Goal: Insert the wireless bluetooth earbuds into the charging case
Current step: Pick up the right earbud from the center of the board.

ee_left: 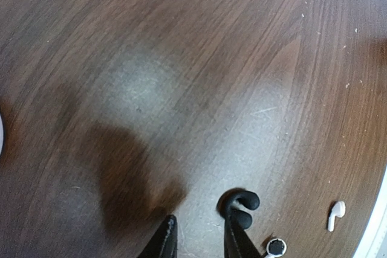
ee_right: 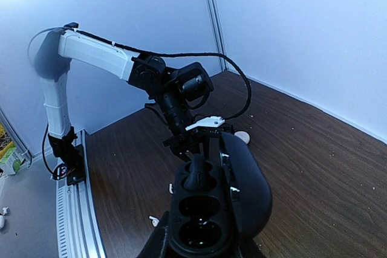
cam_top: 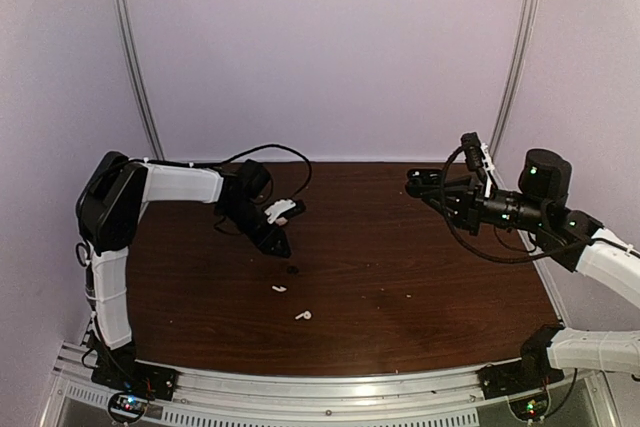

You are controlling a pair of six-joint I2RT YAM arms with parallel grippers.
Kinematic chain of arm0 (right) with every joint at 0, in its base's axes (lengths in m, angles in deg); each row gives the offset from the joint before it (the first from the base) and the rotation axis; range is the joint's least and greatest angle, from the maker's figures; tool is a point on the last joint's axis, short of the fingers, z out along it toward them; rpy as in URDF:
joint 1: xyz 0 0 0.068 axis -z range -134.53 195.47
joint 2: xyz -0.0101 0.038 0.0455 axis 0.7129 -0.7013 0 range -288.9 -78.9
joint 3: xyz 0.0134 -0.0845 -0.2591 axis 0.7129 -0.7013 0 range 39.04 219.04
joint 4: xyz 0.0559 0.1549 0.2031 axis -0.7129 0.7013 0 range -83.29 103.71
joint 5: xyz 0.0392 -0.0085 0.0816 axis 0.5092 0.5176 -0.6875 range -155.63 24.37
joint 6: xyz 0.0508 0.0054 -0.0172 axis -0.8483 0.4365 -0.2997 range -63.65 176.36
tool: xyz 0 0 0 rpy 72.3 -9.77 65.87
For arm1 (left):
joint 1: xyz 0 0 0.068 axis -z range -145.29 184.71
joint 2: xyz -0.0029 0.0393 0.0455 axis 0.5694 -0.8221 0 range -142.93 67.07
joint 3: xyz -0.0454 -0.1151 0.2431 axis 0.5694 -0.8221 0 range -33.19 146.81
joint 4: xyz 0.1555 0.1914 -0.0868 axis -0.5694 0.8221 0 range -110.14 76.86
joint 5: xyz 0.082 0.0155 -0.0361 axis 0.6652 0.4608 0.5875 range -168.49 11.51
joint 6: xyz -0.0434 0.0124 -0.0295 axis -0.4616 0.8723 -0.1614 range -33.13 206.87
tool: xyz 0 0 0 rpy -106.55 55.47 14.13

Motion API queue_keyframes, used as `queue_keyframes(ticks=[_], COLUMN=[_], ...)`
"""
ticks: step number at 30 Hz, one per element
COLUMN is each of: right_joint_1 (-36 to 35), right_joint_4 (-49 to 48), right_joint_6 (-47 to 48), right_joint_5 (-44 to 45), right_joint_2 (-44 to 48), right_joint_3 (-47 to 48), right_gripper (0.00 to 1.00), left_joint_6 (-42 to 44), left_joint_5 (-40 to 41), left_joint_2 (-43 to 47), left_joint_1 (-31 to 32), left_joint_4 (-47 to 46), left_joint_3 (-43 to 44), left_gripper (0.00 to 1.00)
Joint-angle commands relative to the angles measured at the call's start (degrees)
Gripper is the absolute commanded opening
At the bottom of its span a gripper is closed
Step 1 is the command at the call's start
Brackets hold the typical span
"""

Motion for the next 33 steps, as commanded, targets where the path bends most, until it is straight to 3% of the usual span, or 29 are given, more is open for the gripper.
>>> queue_keyframes(ticks=[1,33], right_joint_1=[0.4,0.4], right_joint_4=[-0.8,0.8], right_joint_6=[-0.2,0.5], right_joint_5=[0.6,0.1], right_joint_2=[-0.5,-0.5], right_joint_3=[2.1,2.7], right_gripper=[0.0,0.0], left_joint_6=[2.2,5.7], left_joint_5=[0.1,7.2], left_joint_2=[-1.3,-0.3], left_joint_1=[0.0,6.7], left_joint_4=[0.0,-0.2], left_joint_3=[1.8,-3.2], left_gripper=[0.27,0.26])
